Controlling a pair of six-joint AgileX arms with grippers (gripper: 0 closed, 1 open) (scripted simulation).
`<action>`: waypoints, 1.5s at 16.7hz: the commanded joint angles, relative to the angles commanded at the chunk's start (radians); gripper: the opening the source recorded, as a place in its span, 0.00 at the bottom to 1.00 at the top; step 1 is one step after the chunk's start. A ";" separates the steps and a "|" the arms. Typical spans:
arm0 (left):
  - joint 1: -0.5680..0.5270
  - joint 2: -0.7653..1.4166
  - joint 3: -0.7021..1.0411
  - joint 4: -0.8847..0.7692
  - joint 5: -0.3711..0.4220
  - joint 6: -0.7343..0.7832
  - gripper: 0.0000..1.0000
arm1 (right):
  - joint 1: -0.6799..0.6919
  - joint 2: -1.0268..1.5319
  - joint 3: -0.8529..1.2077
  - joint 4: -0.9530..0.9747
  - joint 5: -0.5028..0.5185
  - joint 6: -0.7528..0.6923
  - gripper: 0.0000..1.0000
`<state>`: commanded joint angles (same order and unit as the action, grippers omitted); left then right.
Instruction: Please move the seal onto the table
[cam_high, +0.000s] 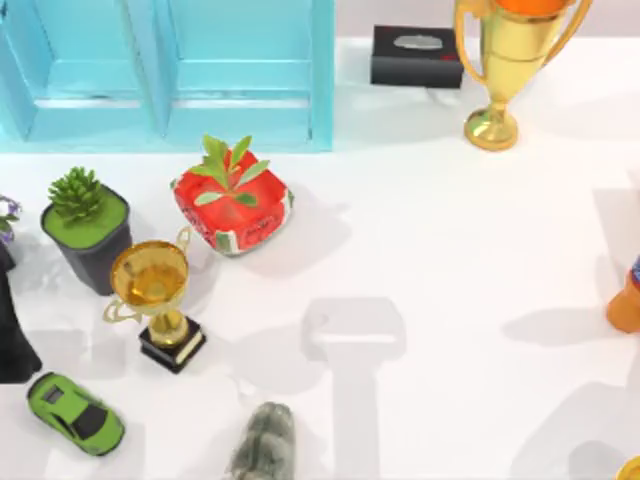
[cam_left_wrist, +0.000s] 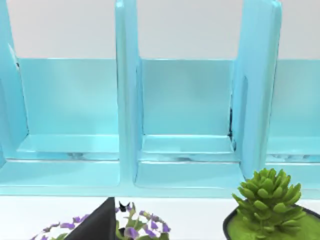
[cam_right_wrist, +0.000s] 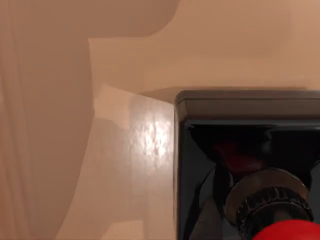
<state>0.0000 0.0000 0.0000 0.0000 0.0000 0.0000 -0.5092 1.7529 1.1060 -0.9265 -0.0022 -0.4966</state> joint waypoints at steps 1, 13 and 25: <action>0.000 0.000 0.000 0.000 0.000 0.000 1.00 | 0.000 0.000 0.000 0.000 0.000 0.000 0.02; 0.000 0.000 0.000 0.000 0.000 0.000 1.00 | 0.037 -0.011 0.037 -0.040 0.000 0.038 0.00; 0.000 0.000 0.000 0.000 0.000 0.000 1.00 | 0.507 -0.202 0.387 -0.587 0.000 0.505 0.00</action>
<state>0.0000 0.0000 0.0000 0.0000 0.0000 0.0000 -0.0022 1.5508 1.4934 -1.5132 -0.0024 0.0084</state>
